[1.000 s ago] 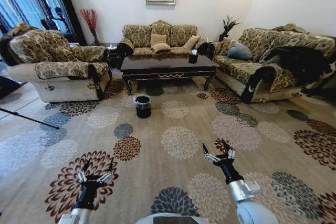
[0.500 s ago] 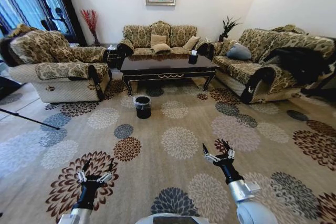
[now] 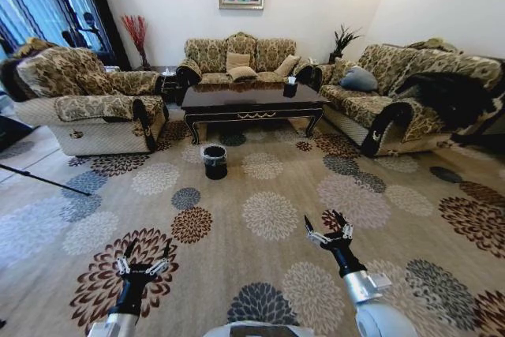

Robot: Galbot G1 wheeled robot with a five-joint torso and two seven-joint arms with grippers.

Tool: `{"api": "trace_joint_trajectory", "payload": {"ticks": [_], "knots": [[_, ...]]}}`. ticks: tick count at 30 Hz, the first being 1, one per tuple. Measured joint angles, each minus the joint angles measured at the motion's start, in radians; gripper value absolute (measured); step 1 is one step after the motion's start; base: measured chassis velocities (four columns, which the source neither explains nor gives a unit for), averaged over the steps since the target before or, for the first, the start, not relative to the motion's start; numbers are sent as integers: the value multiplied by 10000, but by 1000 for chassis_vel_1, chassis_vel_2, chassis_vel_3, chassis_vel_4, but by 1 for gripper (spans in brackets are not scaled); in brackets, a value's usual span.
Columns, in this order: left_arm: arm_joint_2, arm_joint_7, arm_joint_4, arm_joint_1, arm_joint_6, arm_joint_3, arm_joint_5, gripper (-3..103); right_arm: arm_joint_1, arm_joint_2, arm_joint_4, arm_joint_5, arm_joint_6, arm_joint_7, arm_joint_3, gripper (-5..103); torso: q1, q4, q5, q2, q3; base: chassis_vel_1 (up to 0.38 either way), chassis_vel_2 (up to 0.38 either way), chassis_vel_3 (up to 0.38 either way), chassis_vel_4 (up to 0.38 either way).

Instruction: Move to the front of the table and pick up the trash from the floor, then place it into the trash bin.

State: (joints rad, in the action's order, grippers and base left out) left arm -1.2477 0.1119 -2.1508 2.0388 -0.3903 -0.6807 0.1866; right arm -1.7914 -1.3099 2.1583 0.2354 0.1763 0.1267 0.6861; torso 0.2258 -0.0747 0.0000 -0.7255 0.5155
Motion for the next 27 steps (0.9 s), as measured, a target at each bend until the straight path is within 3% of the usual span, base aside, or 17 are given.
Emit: {"api": "trace_joint_trajectory", "payload": {"ticks": [27], "knots": [[0,0,0,0,0,0,0,100,0,0,0,0,0,0,0,100,135,-1,0,-320,183,0,0,0,0]]}}
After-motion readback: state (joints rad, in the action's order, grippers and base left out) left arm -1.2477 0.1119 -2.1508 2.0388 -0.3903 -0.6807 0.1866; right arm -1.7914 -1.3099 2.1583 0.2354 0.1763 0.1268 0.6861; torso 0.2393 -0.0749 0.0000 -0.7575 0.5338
